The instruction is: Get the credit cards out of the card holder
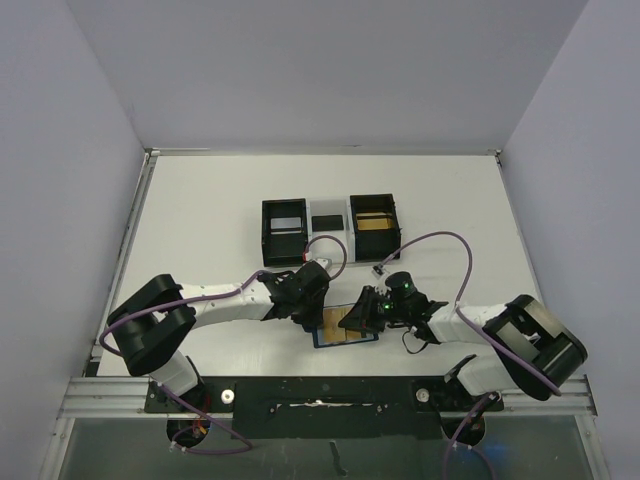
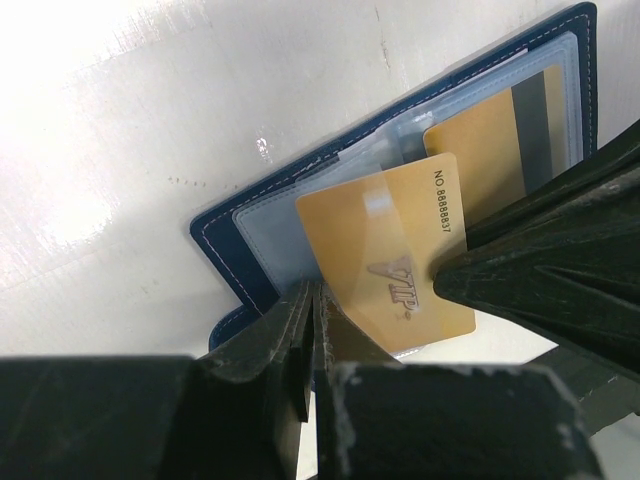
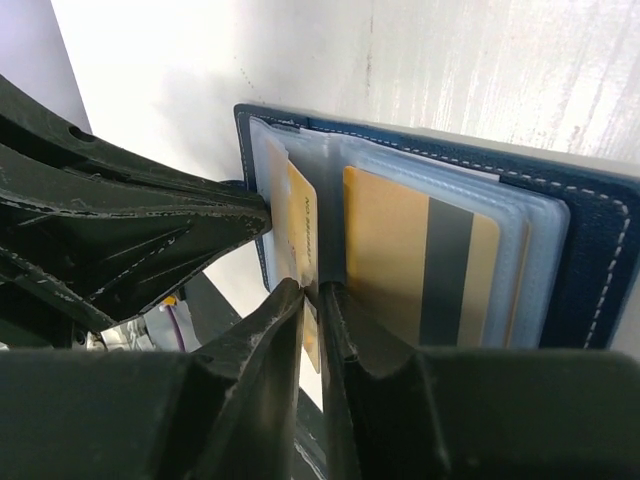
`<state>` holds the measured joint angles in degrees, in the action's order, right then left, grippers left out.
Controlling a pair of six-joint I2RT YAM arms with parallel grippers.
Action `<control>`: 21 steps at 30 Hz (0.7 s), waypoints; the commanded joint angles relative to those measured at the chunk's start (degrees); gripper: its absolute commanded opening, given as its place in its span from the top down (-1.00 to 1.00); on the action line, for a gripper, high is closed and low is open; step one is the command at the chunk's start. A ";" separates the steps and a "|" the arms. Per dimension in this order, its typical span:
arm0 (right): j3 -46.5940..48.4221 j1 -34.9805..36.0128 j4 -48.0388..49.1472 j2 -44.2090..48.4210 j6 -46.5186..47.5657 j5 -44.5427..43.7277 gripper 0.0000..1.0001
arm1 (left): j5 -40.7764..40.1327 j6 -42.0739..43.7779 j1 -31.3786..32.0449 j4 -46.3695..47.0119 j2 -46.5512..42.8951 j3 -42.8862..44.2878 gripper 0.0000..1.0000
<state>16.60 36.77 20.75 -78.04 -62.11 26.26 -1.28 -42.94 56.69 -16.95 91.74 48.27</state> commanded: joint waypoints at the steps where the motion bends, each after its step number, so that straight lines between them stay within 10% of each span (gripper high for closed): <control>1: 1.28 -0.29 3.94 0.01 -0.42 1.19 0.77 | -2.14 1.23 0.35 -2.73 1.35 0.23 0.94; 21: -4.94 -3.82 7.42 4.61 -2.73 2.71 0.78 | -5.05 1.64 0.88 -0.16 -3.79 -0.17 0.66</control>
<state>11.42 33.30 24.29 -72.79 -63.96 28.75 -2.83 -42.72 57.47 -16.95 91.18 48.25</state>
